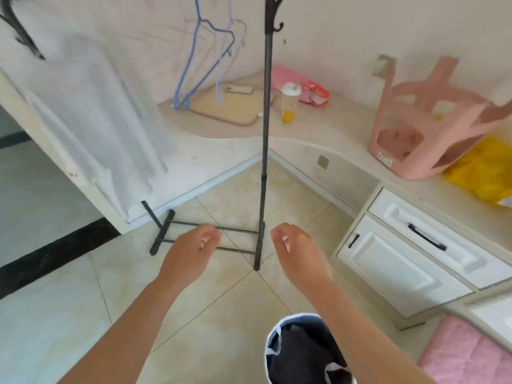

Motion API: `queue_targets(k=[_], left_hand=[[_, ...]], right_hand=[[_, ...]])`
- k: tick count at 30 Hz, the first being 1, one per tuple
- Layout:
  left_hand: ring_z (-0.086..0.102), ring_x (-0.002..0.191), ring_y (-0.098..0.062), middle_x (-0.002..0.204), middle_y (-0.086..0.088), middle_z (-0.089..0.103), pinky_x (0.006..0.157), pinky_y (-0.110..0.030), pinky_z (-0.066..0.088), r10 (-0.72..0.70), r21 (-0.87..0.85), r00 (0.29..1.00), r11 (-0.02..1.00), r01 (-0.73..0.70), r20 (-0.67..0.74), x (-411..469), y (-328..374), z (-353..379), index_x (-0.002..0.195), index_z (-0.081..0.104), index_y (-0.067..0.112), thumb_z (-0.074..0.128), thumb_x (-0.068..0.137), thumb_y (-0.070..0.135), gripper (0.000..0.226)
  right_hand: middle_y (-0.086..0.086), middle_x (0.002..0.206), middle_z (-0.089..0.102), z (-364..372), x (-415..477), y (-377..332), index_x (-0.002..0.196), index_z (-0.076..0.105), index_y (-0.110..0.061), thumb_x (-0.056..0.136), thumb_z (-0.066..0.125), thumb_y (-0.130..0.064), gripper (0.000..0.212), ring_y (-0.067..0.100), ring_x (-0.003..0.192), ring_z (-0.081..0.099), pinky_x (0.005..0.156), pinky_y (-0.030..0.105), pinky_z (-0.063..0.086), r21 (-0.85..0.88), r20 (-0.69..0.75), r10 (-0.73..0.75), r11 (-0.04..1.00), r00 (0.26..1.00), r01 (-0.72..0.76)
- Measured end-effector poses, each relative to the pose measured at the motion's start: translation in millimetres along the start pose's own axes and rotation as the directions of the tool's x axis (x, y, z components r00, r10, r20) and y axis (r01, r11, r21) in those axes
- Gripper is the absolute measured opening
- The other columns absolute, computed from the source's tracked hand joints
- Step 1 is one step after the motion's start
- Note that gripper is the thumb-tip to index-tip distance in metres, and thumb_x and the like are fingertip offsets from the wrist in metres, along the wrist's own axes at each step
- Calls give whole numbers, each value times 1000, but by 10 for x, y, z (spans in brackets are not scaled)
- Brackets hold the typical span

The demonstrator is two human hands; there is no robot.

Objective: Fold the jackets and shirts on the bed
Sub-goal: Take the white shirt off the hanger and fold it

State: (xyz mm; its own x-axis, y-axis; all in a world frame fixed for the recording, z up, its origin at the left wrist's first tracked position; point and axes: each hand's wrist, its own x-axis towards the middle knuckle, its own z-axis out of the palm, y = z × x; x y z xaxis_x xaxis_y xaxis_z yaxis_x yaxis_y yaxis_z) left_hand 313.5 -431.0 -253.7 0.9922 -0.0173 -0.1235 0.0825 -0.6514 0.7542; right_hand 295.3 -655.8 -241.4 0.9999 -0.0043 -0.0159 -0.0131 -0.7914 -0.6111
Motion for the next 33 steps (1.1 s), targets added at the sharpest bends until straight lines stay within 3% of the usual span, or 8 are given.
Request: queue_targets(k=[7,10,15,20,26,33], left_hand=[[59,89,2,97,18,67,72,-21,43,-32,12,979,999,35,-202,-139,-298,-1306,95,62,39,47,96,40,15],[64,84,-7,97,17,67,73,-27,49,-34,18,959,999,41,-282,-132,-689,-1940,91,61,41,46,95,44,15],[64,90,-10,102,10,67,85,-32,52,-34,58,942,997,56,-334,-4,-1352,-2813,104,61,28,44,98,42,22],[57,89,-9,103,10,61,78,-24,42,-56,49,943,996,76,-328,192,-1858,-3583,100,57,28,39,97,44,24],[60,90,-8,100,8,66,70,-16,41,-59,-55,922,998,41,-384,671,-2268,-4341,102,60,30,48,98,36,14],[61,93,-9,97,10,67,76,-19,46,10,-100,893,993,-61,-449,1696,-2521,-4748,107,62,27,48,99,23,17]], right_hand=[[-10,106,62,61,457,-1237,109,59,-29,102,32,-40,30,12,92,61,78,33,52,-7,34,-150,989,988,150],[-12,104,61,358,709,-1960,109,60,-27,101,35,-41,29,10,91,60,76,29,47,14,26,-229,973,973,228],[-12,99,64,915,1051,-2963,97,62,-30,98,47,-31,15,10,84,60,76,28,46,139,25,-281,951,959,275],[-11,98,65,1351,1448,-3750,98,63,-29,95,52,-25,13,11,84,63,70,26,46,208,10,-291,936,957,282],[-10,98,64,1792,2054,-4475,99,64,-26,92,53,-20,14,13,85,62,68,24,43,264,26,-275,929,961,259],[-8,98,61,2184,3043,-5049,106,63,-18,92,53,-18,18,11,86,58,76,27,49,292,18,-309,911,951,290]])
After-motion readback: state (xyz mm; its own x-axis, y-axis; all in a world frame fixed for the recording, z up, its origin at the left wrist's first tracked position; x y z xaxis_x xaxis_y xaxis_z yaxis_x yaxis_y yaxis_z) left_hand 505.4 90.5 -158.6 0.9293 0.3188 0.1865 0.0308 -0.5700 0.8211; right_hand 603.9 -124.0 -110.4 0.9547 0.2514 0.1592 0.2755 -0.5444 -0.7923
